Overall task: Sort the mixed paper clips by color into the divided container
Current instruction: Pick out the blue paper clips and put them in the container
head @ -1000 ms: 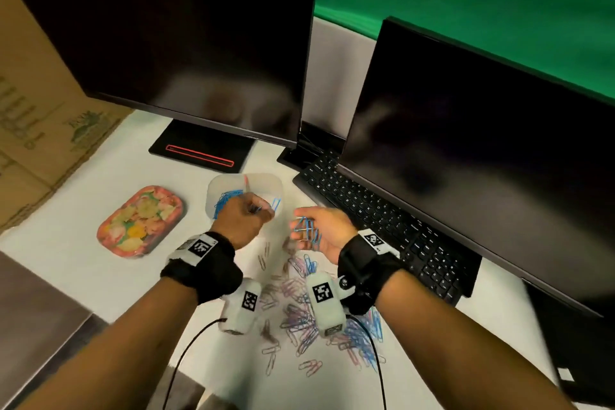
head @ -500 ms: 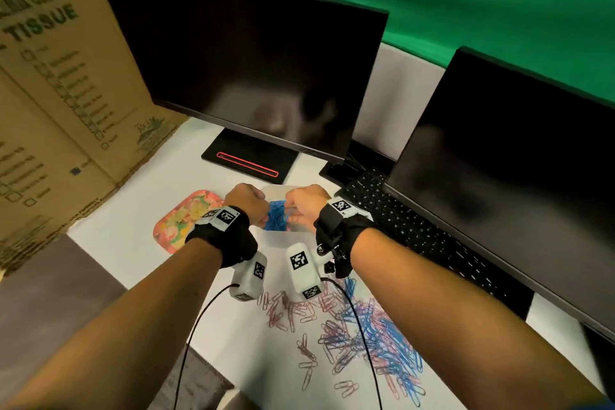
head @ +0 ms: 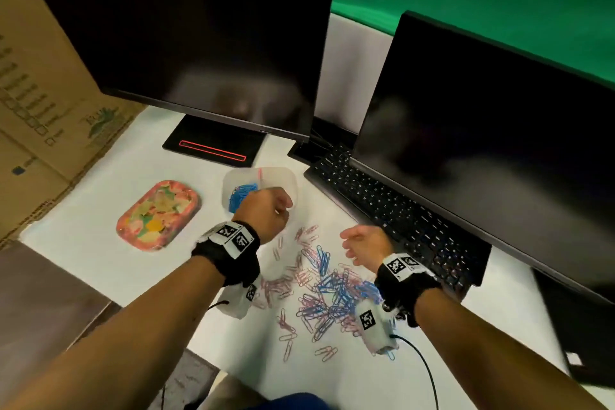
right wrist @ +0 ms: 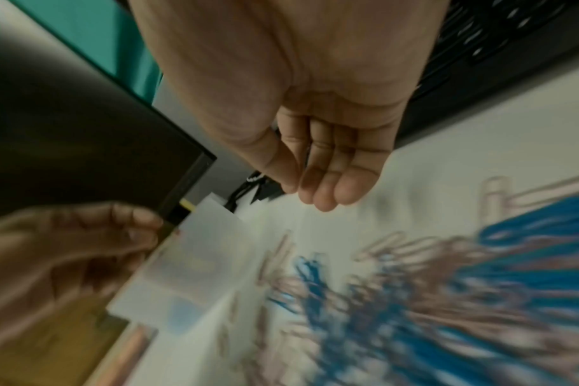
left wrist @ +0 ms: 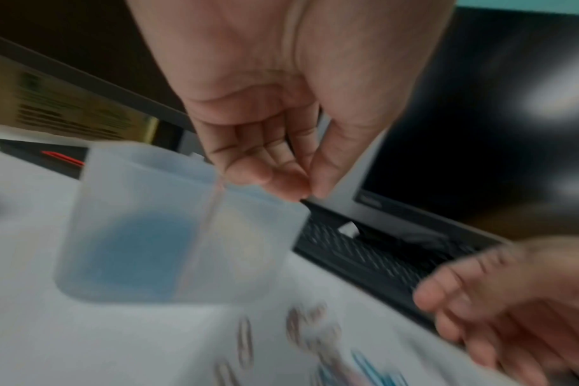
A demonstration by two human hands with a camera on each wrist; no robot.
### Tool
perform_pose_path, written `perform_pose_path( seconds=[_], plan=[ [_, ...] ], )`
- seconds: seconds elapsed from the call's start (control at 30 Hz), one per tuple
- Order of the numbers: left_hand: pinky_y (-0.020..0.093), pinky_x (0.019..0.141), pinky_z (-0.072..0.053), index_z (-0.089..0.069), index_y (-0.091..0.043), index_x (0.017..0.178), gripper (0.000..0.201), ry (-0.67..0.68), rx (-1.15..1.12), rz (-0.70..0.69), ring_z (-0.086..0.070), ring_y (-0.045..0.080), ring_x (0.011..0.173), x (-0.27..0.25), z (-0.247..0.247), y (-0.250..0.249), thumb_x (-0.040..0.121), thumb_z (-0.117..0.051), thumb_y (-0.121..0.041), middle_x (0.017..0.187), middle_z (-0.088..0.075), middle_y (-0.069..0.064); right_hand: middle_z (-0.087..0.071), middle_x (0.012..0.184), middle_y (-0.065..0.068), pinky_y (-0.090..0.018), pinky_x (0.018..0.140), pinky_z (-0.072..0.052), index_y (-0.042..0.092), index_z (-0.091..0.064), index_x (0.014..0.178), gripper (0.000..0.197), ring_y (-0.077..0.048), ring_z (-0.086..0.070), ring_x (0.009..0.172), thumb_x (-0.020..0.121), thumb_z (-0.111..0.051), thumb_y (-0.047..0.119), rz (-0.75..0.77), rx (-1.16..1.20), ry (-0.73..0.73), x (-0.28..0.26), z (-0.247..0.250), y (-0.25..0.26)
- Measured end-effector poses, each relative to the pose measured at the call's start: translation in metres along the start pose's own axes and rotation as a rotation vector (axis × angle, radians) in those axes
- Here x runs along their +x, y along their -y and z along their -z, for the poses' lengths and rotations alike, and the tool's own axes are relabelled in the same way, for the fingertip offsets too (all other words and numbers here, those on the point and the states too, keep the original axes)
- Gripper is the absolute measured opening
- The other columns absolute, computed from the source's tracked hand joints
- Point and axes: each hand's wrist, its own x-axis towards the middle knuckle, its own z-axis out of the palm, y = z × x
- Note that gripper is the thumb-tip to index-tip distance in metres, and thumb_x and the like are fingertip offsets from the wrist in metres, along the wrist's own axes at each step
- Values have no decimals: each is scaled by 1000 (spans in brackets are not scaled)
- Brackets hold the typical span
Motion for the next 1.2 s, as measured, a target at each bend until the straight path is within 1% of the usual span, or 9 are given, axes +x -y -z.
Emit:
perform_pose_path(
  seconds=[0.1, 0.23, 0.4, 0.63, 0.73, 0.83, 0.93, 1.07, 1.2],
  plan=[
    [22, 76, -49, -69, -21, 92, 21, 191, 145, -123, -65, 20, 87, -14, -39, -2, 81, -56, -9, 90, -67, -3, -71, 84, -2, -16, 60, -45, 25, -71, 74, 31, -17, -61, 71, 85, -52, 3, 90, -284, -97, -13, -4, -26],
    [33, 93, -48, -64, -27, 112, 33, 347, 419, -130, -59, 24, 110, -18, -77, 6, 85, -54, -13, 120, -59, 1, -71, 99, 1, -14, 70, -44, 23, -70, 100, 27, -12, -61, 82, 89, -50, 9, 124, -428, -68, -24, -9, -37],
    [40, 91, -49, -58, -24, 117, 32, 334, 609, -140, -54, 28, 114, -22, -96, 11, 88, -51, -15, 123, -51, 6, -71, 105, -2, -23, 84, -52, 20, -69, 110, 23, -18, -65, 91, 89, -60, 22, 118, -428, -100, -15, -20, -31],
    [40, 87, -50, -62, -23, 109, 22, 345, 610, -148, -54, 26, 110, -30, -99, 13, 89, -54, -27, 114, -52, 3, -62, 71, -6, -22, 58, -45, 13, -57, 65, 29, -27, -57, 72, 84, -67, 33, 61, -584, -113, -4, -38, -17],
    [40, 91, -49, -59, -20, 115, 28, 361, 571, -111, -53, 26, 112, -32, -96, 19, 88, -53, -26, 116, -51, 4, -70, 94, -11, -25, 63, -46, 11, -65, 83, 22, -28, -63, 81, 85, -65, 33, 30, -625, -102, 1, -47, -12],
    [41, 91, -49, -59, -20, 113, 27, 338, 540, -95, -54, 27, 111, -34, -93, 25, 86, -55, -21, 116, -52, 5, -70, 100, -12, -24, 65, -46, 7, -67, 89, 20, -29, -64, 85, 86, -64, 26, 1, -575, -101, 5, -51, -12],
    [38, 83, -51, -60, -15, 103, 18, 234, 413, -76, -60, 30, 101, -36, -89, 28, 88, -50, -19, 107, -60, 9, -66, 82, -10, -23, 66, -47, 13, -59, 67, 19, -27, -60, 77, 84, -59, 19, 35, -470, -111, 8, -47, -17],
    [33, 77, -53, -63, -21, 93, 14, 129, 146, 21, -64, 29, 89, -31, -80, 32, 84, -55, -15, 92, -70, 7, -70, 74, 1, -25, 69, -52, 20, -64, 64, 15, -18, -64, 72, 78, -68, 18, 54, -156, -90, 9, -32, -24],
    [24, 76, -53, -65, -25, 92, 23, 149, -73, 103, -69, 21, 80, -27, -78, 34, 82, -56, -6, 82, -74, 4, -65, 67, -9, -21, 46, -45, 9, -63, 81, 16, -14, -55, 49, 79, -63, -7, 48, 165, -30, 9, -20, -25]
  ],
)
